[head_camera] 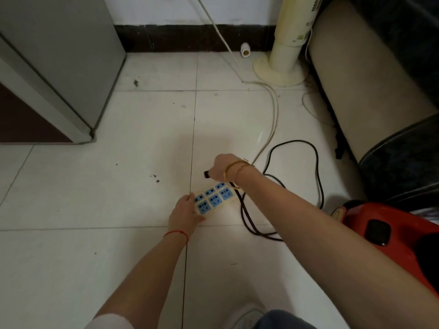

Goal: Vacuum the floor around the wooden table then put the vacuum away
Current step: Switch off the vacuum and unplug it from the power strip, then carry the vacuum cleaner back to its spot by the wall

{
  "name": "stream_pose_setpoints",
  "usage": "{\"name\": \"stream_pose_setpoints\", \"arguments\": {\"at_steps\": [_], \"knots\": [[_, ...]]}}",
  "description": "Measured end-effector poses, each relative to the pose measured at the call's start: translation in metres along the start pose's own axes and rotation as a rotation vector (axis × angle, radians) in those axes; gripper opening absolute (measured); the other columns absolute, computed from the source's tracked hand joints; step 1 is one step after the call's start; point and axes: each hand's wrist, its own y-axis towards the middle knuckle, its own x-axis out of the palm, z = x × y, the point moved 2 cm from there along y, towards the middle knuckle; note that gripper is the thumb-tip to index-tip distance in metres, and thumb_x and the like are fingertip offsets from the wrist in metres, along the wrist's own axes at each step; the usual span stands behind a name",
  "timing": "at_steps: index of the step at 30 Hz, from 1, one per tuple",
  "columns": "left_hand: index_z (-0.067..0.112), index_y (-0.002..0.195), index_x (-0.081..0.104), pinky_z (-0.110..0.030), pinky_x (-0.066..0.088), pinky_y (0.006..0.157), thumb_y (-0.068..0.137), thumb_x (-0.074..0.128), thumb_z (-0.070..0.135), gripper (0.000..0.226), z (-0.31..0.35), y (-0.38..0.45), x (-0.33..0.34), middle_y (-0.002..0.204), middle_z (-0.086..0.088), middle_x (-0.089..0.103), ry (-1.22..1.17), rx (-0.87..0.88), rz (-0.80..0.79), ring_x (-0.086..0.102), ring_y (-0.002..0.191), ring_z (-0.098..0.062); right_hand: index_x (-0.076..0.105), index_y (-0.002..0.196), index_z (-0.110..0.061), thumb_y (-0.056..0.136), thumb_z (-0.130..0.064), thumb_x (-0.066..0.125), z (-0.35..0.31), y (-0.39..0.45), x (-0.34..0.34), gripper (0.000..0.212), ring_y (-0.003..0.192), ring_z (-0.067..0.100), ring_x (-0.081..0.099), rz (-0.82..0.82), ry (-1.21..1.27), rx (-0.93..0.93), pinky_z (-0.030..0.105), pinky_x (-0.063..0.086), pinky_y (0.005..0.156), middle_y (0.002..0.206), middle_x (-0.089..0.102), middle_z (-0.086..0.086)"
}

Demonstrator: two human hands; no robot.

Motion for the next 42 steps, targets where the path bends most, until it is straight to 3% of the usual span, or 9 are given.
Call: {"name": "stream_pose_setpoints", "arguments": {"at_steps": [6, 8, 13, 19, 22, 26, 30, 36, 42], "knots": [[0.007, 0.149, 0.023, -0.03, 0.033, 0.109, 0.082, 0.071, 0.036, 0.087, 0.006, -0.009, 0.001, 0.149, -0.006, 0.03, 0.091, 0.012, -0.023, 0.03, 0.137, -0.019, 0.047, 0.06, -0.011, 0.096, -0.033, 0.046, 0.102, -0.021, 0.023, 0.042, 0.064, 0.018, 0.053, 0.193, 0.456, 0.261, 0.022, 0.038, 0.053, 0.066, 0.053, 0.004], [0.005, 0.149, 0.023, -0.03, 0.03, 0.113, 0.087, 0.066, 0.028, 0.079, 0.02, -0.018, 0.001, 0.151, -0.009, 0.026, 0.119, 0.1, 0.07, 0.027, 0.139, -0.021, 0.062, 0.071, -0.006, 0.091, -0.031, 0.056, 0.131, -0.026, 0.033, 0.032, 0.072, 0.02, 0.064, 0.235, 0.771, 0.364, 0.027, 0.051, 0.069, 0.077, 0.068, 0.01], [0.006, 0.124, 0.054, -0.032, 0.05, 0.087, 0.094, 0.047, 0.006, 0.031, 0.089, -0.04, 0.009, 0.12, -0.01, 0.055, -0.077, 0.16, 0.284, 0.054, 0.107, -0.023, 0.061, 0.066, -0.007, 0.086, -0.021, 0.066, 0.184, -0.038, 0.055, 0.025, 0.062, 0.015, 0.062, 0.375, 1.222, 0.557, 0.031, 0.051, 0.075, 0.078, 0.068, 0.01], [0.003, 0.12, 0.053, -0.033, 0.048, 0.091, 0.092, 0.053, 0.035, 0.043, 0.136, -0.038, 0.045, 0.118, -0.01, 0.056, -0.207, -0.037, -0.028, 0.055, 0.11, -0.025, 0.061, 0.073, -0.005, 0.084, -0.008, 0.063, 0.215, -0.031, 0.076, 0.011, 0.061, 0.014, 0.059, 0.442, 1.501, 0.692, 0.025, 0.047, 0.062, 0.072, 0.063, 0.006], [0.0, 0.127, 0.044, -0.038, 0.049, 0.093, 0.084, 0.063, 0.04, 0.062, 0.144, -0.029, 0.062, 0.125, -0.014, 0.054, -0.197, -0.171, -0.124, 0.054, 0.114, -0.028, 0.068, 0.076, -0.005, 0.081, -0.013, 0.063, 0.227, -0.031, 0.086, 0.011, 0.072, 0.022, 0.065, 0.457, 1.287, 0.692, 0.033, 0.053, 0.077, 0.08, 0.07, 0.011], [-0.004, 0.14, 0.025, -0.037, 0.043, 0.098, 0.082, 0.065, 0.052, 0.09, 0.156, -0.023, 0.073, 0.138, -0.018, 0.042, -0.084, -0.314, -0.117, 0.045, 0.124, -0.03, 0.067, 0.105, -0.004, 0.089, -0.012, 0.051, 0.231, -0.045, 0.093, 0.024, 0.107, 0.032, 0.059, 0.326, 0.488, 0.518, 0.031, 0.046, 0.088, 0.111, 0.066, 0.016], [-0.004, 0.135, 0.032, -0.035, 0.044, 0.094, 0.076, 0.062, 0.065, 0.095, 0.167, -0.012, 0.084, 0.133, -0.019, 0.046, 0.053, -0.384, -0.03, 0.048, 0.119, -0.03, 0.056, 0.116, -0.004, 0.083, -0.002, 0.048, 0.235, -0.057, 0.108, 0.033, 0.114, 0.03, 0.052, 0.169, -0.101, 0.364, 0.034, 0.043, 0.092, 0.121, 0.056, 0.014], [-0.007, 0.137, 0.028, -0.036, 0.041, 0.097, 0.077, 0.061, 0.065, 0.1, 0.176, -0.001, 0.092, 0.136, -0.022, 0.042, 0.117, -0.444, -0.002, 0.044, 0.124, -0.032, 0.052, 0.119, -0.002, 0.084, 0.007, 0.042, 0.239, -0.064, 0.126, 0.038, 0.116, 0.032, 0.051, 0.088, -0.215, 0.225, 0.038, 0.041, 0.096, 0.121, 0.058, 0.018], [0.001, 0.13, 0.044, -0.033, 0.043, 0.094, 0.09, 0.059, 0.037, 0.057, 0.178, 0.001, 0.093, 0.13, -0.014, 0.05, 0.073, -0.348, -0.037, 0.05, 0.117, -0.025, 0.05, 0.122, -0.003, 0.081, 0.009, 0.046, 0.238, -0.07, 0.129, 0.043, 0.114, 0.031, 0.053, 0.074, -0.206, 0.175, 0.037, 0.042, 0.094, 0.12, 0.058, 0.018]]}}
